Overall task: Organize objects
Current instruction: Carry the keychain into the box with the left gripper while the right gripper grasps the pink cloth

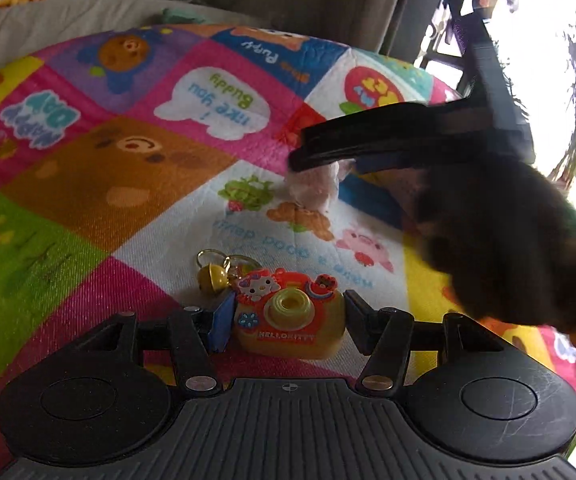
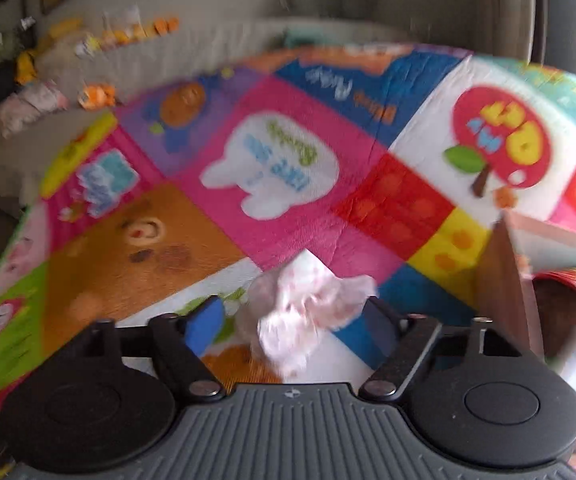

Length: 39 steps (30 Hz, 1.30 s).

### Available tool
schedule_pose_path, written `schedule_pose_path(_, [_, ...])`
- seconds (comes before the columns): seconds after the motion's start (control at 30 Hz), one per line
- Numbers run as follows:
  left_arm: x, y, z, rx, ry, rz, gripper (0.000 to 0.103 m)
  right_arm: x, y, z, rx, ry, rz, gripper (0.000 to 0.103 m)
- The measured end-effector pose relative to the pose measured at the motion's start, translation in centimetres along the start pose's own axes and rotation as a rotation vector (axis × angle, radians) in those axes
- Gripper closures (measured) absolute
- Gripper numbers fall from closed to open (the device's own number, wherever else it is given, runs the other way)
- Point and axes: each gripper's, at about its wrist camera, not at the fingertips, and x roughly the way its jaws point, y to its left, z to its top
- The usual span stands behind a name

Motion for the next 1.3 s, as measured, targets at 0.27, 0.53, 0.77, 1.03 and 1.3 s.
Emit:
schedule_pose_path(0.27, [-0.2,0.4,-0.1,-0.031,-0.009,-0.019,0.041,-3.8,0.0,-2.2,-0.065,0.027,0.025,0.077])
schedule_pose_path(0.53, [0.0,-0.8,-0.1,0.034,0.006,0.038,0.041,-19.5,-6.0,-10.1,-0.001,-0.088,-0.018,0.077])
schedule_pose_path(0.77, [-0.6,-6.5,6.3,0.125,-0.016,-0.058,0.042,-27.3,-13.0,-14.7,0.138,-0.283,-0.217,0.077])
schedule_pose_path(1.03, [1.2,-18.7,18.2,0.225,-0.117,-0.218,0.042,-28.3,-17.9,-16.1,0.239,-0.371,-0.221,0.077])
schedule_pose_path(1.3, [13.1,-22.9,14.5,0.172,0.115,-0.301,0.045,-27.4,-19.6,-17.0,0.302,-0.365,-0.205,0.077])
